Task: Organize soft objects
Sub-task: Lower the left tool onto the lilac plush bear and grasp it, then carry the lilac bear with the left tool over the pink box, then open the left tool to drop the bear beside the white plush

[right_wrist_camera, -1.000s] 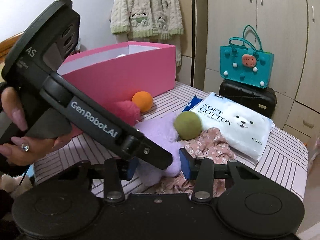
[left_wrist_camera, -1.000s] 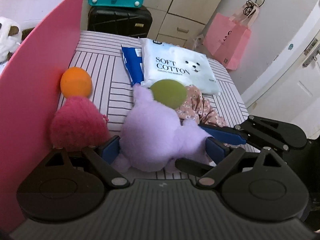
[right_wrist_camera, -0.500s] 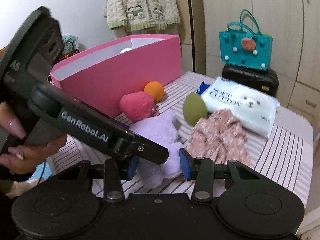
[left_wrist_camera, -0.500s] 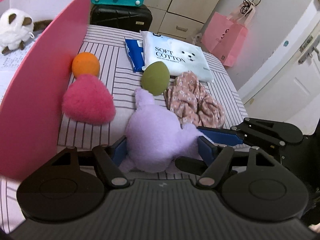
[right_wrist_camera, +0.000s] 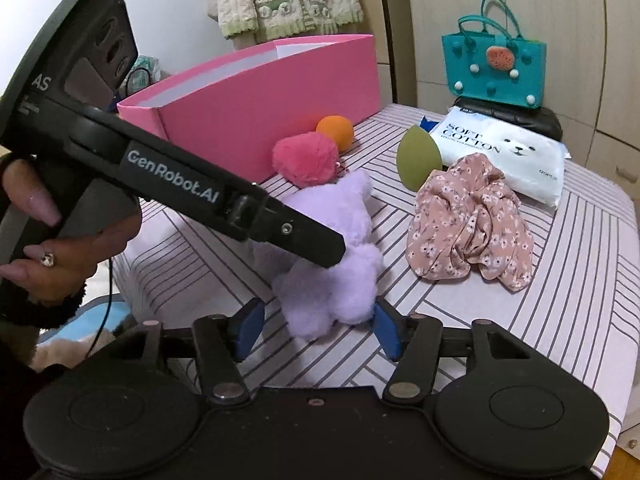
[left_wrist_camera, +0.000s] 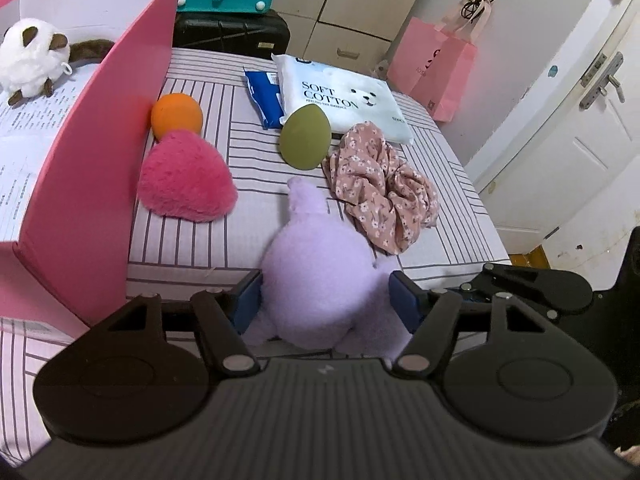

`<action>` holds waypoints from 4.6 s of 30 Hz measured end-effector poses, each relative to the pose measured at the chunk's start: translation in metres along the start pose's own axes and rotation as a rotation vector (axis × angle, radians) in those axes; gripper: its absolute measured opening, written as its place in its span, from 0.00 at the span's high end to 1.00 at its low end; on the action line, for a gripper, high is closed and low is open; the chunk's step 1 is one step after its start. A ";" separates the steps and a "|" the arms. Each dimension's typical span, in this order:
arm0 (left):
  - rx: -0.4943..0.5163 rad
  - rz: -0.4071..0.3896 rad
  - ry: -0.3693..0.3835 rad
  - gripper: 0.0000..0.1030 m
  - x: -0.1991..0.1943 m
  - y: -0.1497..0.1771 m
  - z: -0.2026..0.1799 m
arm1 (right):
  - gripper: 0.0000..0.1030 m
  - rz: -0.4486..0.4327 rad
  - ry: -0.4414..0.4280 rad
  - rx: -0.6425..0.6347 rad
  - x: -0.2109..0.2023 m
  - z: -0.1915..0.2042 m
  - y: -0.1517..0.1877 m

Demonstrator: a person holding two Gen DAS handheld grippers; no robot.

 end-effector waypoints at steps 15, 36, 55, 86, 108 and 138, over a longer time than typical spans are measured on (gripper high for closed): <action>0.005 0.051 0.024 0.40 0.004 -0.005 0.001 | 0.47 -0.012 0.212 0.080 0.001 0.019 0.000; 0.139 0.131 0.067 0.52 -0.041 -0.012 -0.023 | 0.49 0.026 0.161 0.042 -0.032 0.026 -0.028; 0.270 0.073 0.040 0.54 -0.135 -0.025 -0.030 | 0.49 -0.054 0.148 -0.123 -0.068 0.082 -0.084; -0.025 0.077 -0.084 0.54 -0.170 -0.125 0.111 | 0.50 -0.022 -0.015 -0.348 0.052 0.125 -0.211; -0.127 0.222 -0.237 0.54 -0.119 -0.163 0.175 | 0.56 0.136 -0.133 -0.416 0.141 0.108 -0.244; 0.051 0.048 -0.279 0.51 -0.166 -0.151 0.128 | 0.50 0.104 -0.055 -0.278 0.098 0.106 -0.245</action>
Point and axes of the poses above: each gripper's, at about its wrist camera, not at the fingertips, and x roughly the way its jaws point, z to its left, y to its underside, the point moved 1 cm from there along x, roughly the way its jaws point, and after that the axes turned 12 degrees about y, right-handed, at the moved point
